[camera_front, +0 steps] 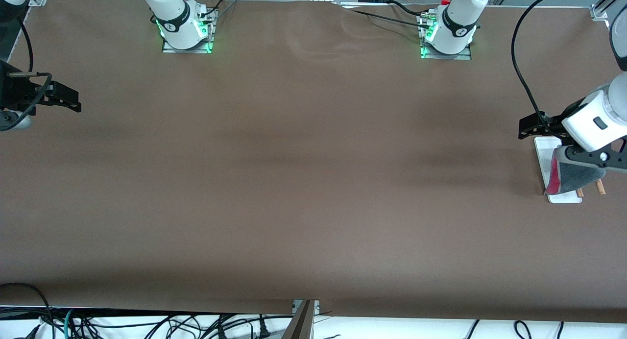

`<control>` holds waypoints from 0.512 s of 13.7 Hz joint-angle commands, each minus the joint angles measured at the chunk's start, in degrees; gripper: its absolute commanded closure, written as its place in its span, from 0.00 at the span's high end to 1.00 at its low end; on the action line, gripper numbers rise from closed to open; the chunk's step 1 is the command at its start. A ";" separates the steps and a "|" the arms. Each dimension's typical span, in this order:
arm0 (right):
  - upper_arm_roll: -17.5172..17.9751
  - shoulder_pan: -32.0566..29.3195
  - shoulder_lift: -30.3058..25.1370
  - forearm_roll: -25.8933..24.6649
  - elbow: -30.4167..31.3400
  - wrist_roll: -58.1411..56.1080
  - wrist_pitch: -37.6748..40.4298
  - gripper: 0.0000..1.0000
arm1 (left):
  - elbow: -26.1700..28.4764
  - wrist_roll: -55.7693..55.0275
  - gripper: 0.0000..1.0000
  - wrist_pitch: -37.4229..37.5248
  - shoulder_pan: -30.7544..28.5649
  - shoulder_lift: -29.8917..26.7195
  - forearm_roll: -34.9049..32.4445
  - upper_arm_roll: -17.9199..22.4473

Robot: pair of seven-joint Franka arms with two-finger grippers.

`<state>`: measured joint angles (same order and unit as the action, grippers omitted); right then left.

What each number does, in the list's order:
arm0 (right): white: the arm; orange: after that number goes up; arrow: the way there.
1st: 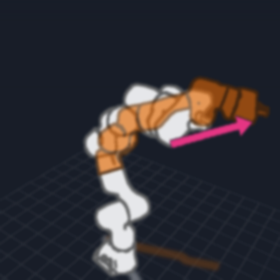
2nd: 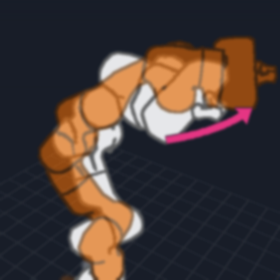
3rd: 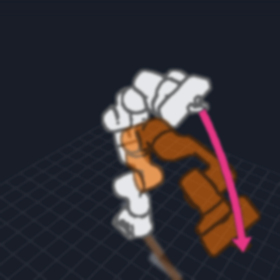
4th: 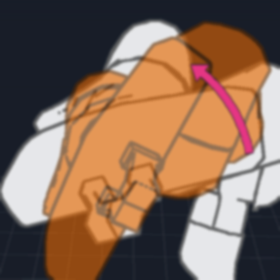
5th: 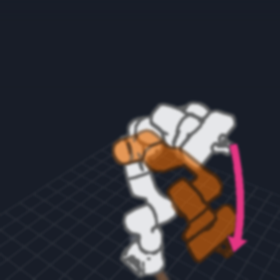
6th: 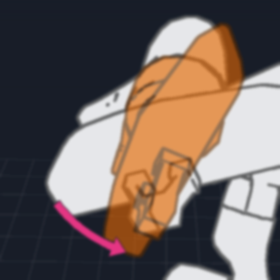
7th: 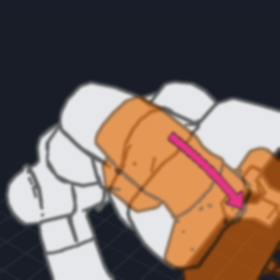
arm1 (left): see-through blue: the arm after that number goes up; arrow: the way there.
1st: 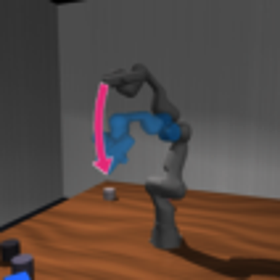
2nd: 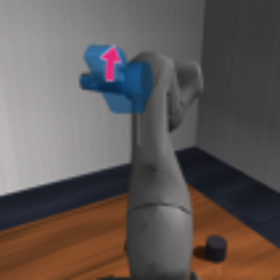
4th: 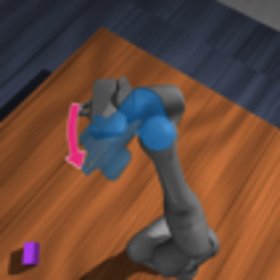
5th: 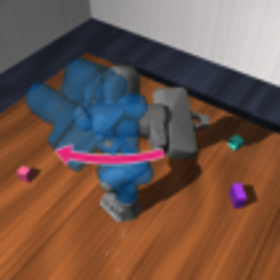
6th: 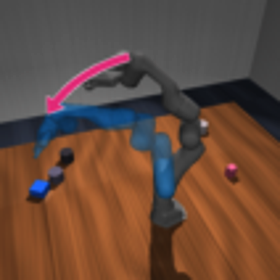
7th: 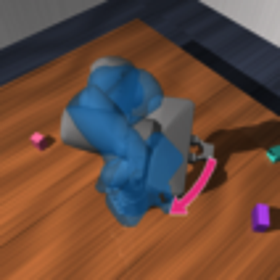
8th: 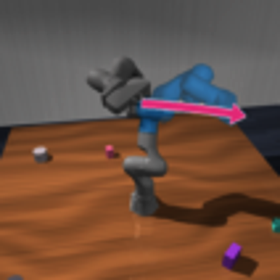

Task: Pass towel and hang on rack
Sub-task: 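Open the left gripper and raise it away from the rack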

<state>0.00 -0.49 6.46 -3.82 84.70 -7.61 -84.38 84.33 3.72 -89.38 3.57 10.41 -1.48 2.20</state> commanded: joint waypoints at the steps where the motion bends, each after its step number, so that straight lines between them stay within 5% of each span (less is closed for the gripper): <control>1: -0.27 -0.13 -0.40 1.18 0.47 -0.82 -0.34 1.00 | 14.10 -4.60 1.00 -7.38 -4.69 -9.70 -1.16 -3.67; 7: -0.27 -0.13 -0.40 1.18 0.47 -0.82 -0.43 1.00 | 15.59 -5.13 1.00 -7.39 -5.25 -11.20 -0.28 -4.84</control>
<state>0.00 -0.49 6.47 -3.82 84.70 -7.61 -84.39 97.19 -0.18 -95.58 -1.55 1.54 -1.48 -1.84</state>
